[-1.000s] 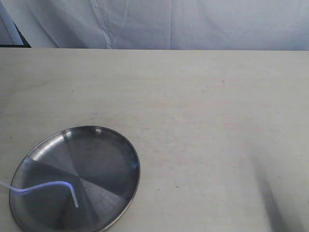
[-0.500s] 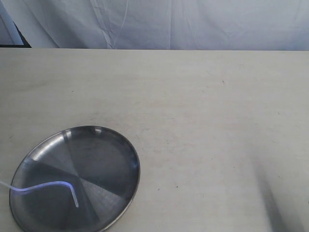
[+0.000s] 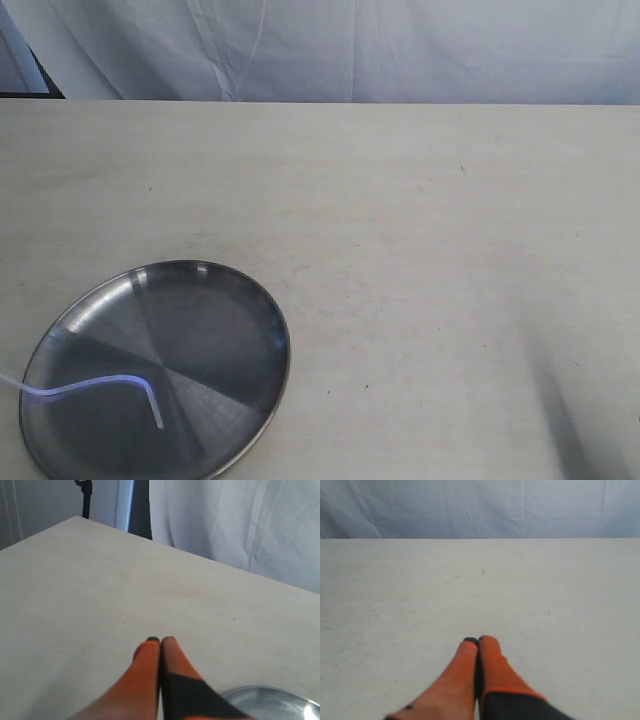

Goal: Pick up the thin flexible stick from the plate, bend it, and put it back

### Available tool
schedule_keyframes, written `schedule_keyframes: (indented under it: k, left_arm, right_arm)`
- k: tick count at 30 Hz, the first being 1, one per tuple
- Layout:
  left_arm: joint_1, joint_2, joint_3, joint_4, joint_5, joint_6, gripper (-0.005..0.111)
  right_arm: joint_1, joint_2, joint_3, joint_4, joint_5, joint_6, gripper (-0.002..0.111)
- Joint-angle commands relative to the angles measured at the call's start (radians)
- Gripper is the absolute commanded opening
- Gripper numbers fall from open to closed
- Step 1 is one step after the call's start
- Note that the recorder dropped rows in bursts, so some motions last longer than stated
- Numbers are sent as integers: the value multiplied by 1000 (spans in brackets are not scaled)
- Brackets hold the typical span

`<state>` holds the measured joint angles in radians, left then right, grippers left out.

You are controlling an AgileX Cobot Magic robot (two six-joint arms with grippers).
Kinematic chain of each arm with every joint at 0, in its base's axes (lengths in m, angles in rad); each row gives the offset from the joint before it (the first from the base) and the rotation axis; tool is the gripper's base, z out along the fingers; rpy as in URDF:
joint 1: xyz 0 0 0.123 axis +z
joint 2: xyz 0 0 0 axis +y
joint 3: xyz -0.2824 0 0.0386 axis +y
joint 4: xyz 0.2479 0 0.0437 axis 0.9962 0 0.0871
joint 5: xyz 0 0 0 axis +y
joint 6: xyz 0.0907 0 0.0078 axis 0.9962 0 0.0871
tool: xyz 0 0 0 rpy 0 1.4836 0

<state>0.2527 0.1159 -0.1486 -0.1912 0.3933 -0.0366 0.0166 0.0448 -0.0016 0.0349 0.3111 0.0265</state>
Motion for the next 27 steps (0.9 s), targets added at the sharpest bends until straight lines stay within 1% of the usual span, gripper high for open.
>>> schedule_keyframes:
  k: [1,7,12,21,27]
  left_arm:
    - [6,-41,48,46,-8,-35,0]
    - [4,-77,108,52,-5,-35,0]
    - [-28,-82,143,57,-18,-35,0]
    - [-112,-82,149,82,-48,-33,0]
    - [-195,-82,149,86,-64,-33,0]
  right_arm:
    - [-5,-5,2,1,-6,-6,0]
    - [-5,-5,2,1,-6,-6,0]
    - [-5,-5,2,1,-6,-6,0]
    - [-5,-5,2,1,-6,-6,0]
    - [-5,-5,2,1,-6,-6,0]
